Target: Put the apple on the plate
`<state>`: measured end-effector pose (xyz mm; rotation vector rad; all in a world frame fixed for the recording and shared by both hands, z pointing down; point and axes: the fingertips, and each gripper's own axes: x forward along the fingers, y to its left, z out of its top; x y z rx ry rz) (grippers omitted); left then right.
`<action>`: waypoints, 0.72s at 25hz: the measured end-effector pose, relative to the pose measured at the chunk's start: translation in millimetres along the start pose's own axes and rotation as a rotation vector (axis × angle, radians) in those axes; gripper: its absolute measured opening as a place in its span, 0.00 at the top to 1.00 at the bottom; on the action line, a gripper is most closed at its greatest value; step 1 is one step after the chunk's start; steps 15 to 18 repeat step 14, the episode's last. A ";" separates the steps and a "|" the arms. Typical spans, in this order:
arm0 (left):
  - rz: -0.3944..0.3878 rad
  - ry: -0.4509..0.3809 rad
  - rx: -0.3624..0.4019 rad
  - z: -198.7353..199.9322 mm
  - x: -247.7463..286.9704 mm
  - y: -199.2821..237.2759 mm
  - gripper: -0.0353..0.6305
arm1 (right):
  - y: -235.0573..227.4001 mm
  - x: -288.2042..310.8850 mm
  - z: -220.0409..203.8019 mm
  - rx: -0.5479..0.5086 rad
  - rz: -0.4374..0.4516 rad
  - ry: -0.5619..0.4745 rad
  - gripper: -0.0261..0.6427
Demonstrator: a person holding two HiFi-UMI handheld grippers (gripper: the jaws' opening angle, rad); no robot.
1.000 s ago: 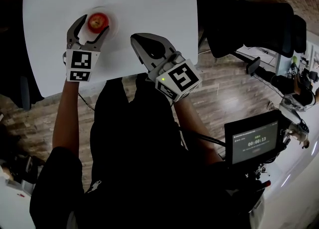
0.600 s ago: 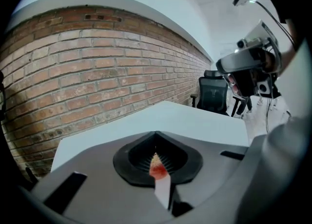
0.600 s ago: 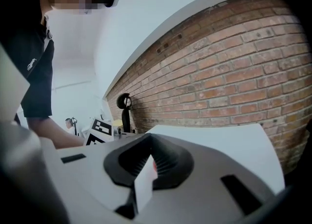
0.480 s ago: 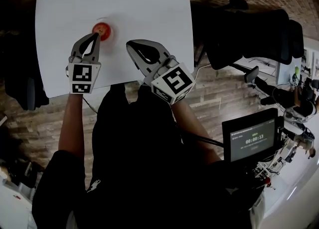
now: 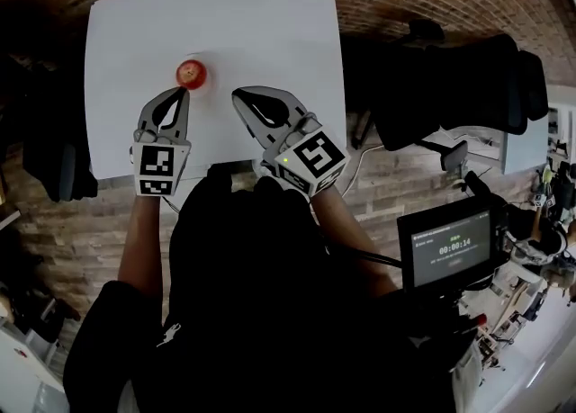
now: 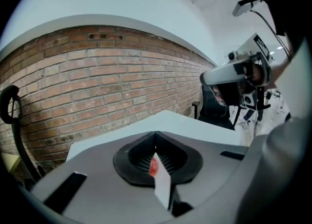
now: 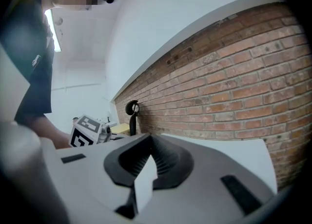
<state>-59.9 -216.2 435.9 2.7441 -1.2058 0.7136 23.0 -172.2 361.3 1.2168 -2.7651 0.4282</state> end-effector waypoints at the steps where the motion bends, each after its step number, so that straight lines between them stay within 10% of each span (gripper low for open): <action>1: 0.006 -0.008 0.001 5.5 -5.4 -2.2 0.94 | 3.1 -2.9 4.1 -0.006 0.009 -0.006 0.96; 18: 0.112 -0.036 -0.024 19.0 -62.7 -17.7 0.94 | 35.0 -15.5 24.2 -0.063 0.127 -0.044 0.96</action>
